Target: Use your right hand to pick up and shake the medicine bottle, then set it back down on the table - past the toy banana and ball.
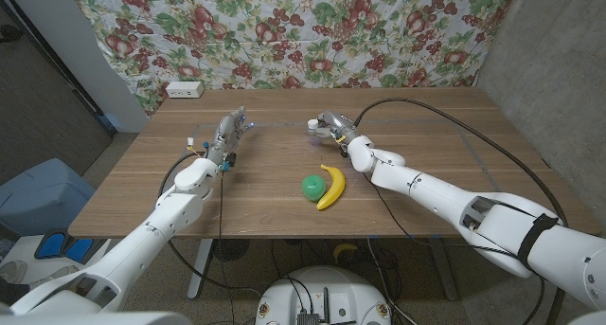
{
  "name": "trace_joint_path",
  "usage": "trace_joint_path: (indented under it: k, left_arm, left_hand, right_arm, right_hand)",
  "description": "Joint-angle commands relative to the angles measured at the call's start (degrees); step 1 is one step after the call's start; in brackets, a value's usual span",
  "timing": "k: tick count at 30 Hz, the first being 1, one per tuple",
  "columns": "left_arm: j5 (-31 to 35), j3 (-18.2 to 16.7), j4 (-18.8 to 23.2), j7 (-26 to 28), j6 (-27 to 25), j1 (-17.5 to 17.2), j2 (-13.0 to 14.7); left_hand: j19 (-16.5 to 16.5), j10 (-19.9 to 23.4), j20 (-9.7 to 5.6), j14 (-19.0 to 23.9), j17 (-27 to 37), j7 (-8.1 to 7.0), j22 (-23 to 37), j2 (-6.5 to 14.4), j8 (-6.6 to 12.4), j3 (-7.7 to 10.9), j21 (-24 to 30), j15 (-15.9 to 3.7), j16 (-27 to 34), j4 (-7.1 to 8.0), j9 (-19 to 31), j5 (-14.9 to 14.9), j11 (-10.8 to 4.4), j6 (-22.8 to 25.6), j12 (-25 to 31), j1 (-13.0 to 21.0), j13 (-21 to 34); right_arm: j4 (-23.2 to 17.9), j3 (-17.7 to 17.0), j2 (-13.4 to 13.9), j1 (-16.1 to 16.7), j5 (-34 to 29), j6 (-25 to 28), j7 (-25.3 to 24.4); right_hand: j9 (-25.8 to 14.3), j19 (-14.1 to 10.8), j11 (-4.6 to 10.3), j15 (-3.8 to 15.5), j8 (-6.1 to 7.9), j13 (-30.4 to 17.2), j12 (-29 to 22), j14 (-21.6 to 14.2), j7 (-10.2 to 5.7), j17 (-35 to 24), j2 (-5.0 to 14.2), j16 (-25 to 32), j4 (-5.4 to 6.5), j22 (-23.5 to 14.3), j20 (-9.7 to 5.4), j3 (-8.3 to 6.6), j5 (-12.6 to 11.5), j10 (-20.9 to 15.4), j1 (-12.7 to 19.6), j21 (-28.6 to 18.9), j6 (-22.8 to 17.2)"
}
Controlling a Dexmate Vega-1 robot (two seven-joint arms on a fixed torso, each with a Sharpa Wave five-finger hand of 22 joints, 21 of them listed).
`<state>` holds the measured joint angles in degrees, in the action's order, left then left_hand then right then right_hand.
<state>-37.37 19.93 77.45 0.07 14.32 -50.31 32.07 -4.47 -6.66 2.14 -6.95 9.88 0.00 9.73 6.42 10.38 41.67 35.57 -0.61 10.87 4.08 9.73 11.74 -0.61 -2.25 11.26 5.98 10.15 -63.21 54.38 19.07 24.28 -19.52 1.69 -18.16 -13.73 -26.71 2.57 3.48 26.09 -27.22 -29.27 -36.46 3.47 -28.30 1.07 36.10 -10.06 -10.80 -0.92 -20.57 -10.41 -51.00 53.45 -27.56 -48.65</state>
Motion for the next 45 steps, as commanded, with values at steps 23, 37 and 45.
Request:
trace_joint_path:
  k: [23,37,45]
  left_arm:
    - [0.99,0.50,1.97,1.29,-0.38,-0.32,-0.11]
    - [1.09,0.51,1.94,1.55,-0.50,-0.17,-0.19]
    - [1.26,0.81,1.33,1.19,-0.60,0.56,-0.43]
  left_hand:
    - [0.39,0.01,0.40,-0.08,0.02,-0.28,0.24,3.93,0.05,-0.24,-0.42,-0.13,-0.19,0.05,0.21,0.37,-0.01,0.02,-0.04,0.14,0.17]
    - [0.45,0.02,0.39,-0.06,0.02,-0.20,0.25,4.02,0.03,-0.21,-0.66,-0.12,-0.20,0.03,0.21,0.38,-0.02,0.02,-0.04,0.17,0.17]
    - [0.52,0.02,0.40,-0.10,0.02,-0.17,0.25,4.03,0.03,-0.25,-0.78,-0.12,-0.21,0.01,0.21,0.37,-0.03,0.05,-0.05,0.17,0.17]
  right_arm:
    - [-8.36,-5.69,4.11,5.32,-0.81,5.63,-8.73]
    - [-11.15,-8.16,5.56,7.18,-0.16,8.85,-11.28]
    - [-13.07,-9.66,6.38,8.68,0.59,10.62,-12.65]
  right_hand:
    - [-0.22,-1.39,5.55,9.07,0.82,-1.61,-0.94,-0.67,-6.10,-0.38,6.72,-0.33,0.40,-0.36,-0.78,-0.53,0.21,-6.01,7.79,-1.08,-6.58]
    - [-0.24,-1.40,5.57,9.06,1.02,-2.38,-1.24,-0.97,-6.06,-0.59,6.70,-0.56,0.57,-0.40,-0.84,-0.47,0.33,-6.08,8.07,-1.39,-6.59]
    - [-0.29,-1.54,5.64,9.22,1.11,-2.78,-1.38,-1.66,-6.05,-1.08,6.70,-0.09,0.57,-0.42,-0.94,-0.32,0.38,-6.10,8.34,-1.61,-6.49]
